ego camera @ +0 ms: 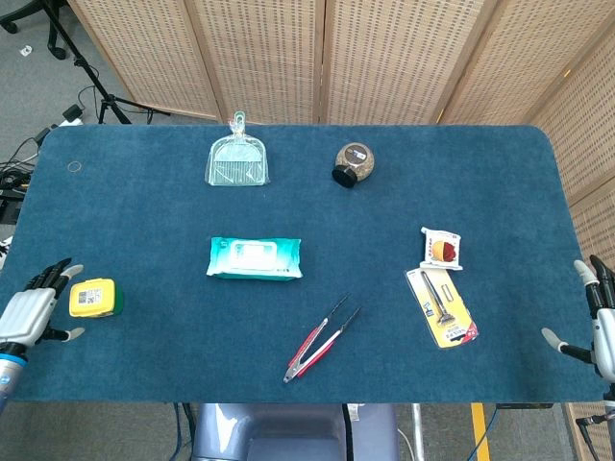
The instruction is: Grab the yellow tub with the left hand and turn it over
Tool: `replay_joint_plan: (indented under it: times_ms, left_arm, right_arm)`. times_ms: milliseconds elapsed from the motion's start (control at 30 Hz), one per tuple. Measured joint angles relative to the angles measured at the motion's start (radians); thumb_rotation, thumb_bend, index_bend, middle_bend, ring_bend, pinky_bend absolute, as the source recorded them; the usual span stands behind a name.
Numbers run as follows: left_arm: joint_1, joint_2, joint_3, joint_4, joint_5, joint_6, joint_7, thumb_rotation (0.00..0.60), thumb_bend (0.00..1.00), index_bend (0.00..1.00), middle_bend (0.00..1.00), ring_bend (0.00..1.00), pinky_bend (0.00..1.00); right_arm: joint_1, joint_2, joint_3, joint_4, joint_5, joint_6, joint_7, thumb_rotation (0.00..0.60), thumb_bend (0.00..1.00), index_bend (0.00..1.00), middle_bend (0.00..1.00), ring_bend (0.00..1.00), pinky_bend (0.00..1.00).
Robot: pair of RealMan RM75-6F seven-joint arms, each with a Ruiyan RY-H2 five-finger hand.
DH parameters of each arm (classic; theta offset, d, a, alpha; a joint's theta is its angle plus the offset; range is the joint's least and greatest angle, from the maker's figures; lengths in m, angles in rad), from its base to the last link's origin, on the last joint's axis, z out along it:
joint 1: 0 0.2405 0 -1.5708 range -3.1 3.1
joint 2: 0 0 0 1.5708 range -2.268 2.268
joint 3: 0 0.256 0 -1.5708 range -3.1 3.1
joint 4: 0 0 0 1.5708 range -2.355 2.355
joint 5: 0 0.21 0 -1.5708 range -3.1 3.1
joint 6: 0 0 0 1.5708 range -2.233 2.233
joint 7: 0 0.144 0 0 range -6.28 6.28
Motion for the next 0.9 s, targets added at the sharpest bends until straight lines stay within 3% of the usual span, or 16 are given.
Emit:
replay_joint_plan:
  times_ms: [67,200,400,667,900]
  left_arm:
    - [-0.01,-0.019,-0.007,0.008,-0.011,-0.025,0.002,0.6,0.0,0.08,0.04,0.09,0.19]
    - [-0.022,-0.052,-0.022,0.031,-0.024,-0.037,0.013,0.6,0.02,0.27,0.21,0.25,0.33]
    - [-0.027,-0.065,-0.031,0.035,-0.033,-0.036,0.055,0.6,0.18,0.45,0.37,0.39,0.38]
    - [-0.02,-0.075,-0.038,0.041,-0.012,-0.003,0.038,0.6,0.31,0.48,0.39,0.4,0.38]
    - [-0.037,-0.005,-0.028,-0.012,0.019,-0.061,-0.078,0.6,0.42,0.49,0.39,0.41,0.38]
  right_arm:
    - [0.0,0.001,0.001,0.0,0.004,-0.001,0.003,0.6,0.0,0.0,0.0,0.0,0.0]
    - [0.003,0.002,0.003,0.003,0.012,-0.012,0.007,0.6,0.0,0.0,0.0,0.0,0.0]
    - [0.005,0.002,0.002,0.003,0.012,-0.016,0.004,0.6,0.0,0.0,0.0,0.0,0.0]
    - [0.007,0.001,0.002,0.003,0.018,-0.023,0.004,0.6,0.0,0.0,0.0,0.0,0.0]
    - [0.008,-0.003,0.002,0.003,0.02,-0.025,-0.007,0.6,0.0,0.0,0.0,0.0,0.0]
